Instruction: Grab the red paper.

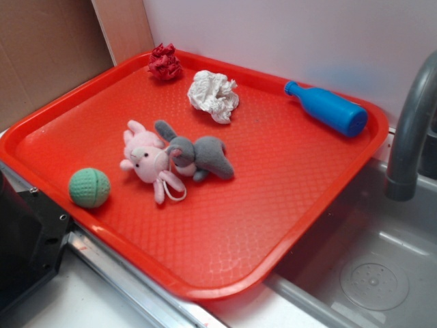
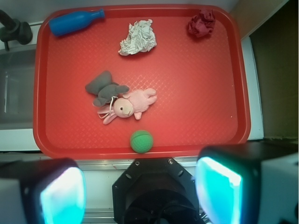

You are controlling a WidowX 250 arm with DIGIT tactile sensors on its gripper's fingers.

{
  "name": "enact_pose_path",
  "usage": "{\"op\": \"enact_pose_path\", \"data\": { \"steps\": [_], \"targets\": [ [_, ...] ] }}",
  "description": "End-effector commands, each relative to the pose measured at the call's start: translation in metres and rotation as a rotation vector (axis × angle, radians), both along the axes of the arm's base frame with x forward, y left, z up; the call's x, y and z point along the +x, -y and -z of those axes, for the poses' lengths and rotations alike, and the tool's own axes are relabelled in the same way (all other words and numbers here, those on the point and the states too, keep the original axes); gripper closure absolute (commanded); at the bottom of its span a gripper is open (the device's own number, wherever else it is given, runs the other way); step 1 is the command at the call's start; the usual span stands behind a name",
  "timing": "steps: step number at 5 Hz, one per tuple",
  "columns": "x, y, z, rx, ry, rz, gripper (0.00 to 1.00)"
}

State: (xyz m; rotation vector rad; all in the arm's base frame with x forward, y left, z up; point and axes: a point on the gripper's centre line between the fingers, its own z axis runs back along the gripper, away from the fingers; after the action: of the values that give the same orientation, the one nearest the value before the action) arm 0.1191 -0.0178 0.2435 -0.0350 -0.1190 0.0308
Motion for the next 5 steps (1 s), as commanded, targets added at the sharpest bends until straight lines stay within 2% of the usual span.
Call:
{"op": "enact_pose_path", "data": {
  "steps": [1,2,3,5],
  "targets": [
    [0.000,0.000,0.000,0.000,0.000,0.000,0.00],
    [0.034,-0.031,0.040,0.032,0.048,-0.072,0.00],
    [0.070,-0.051,0.066,0.028,0.087,-0.122,0.00],
    [0.134,-0.086,0.116,0.024,0.034,-0.191,0.00]
  ]
}}
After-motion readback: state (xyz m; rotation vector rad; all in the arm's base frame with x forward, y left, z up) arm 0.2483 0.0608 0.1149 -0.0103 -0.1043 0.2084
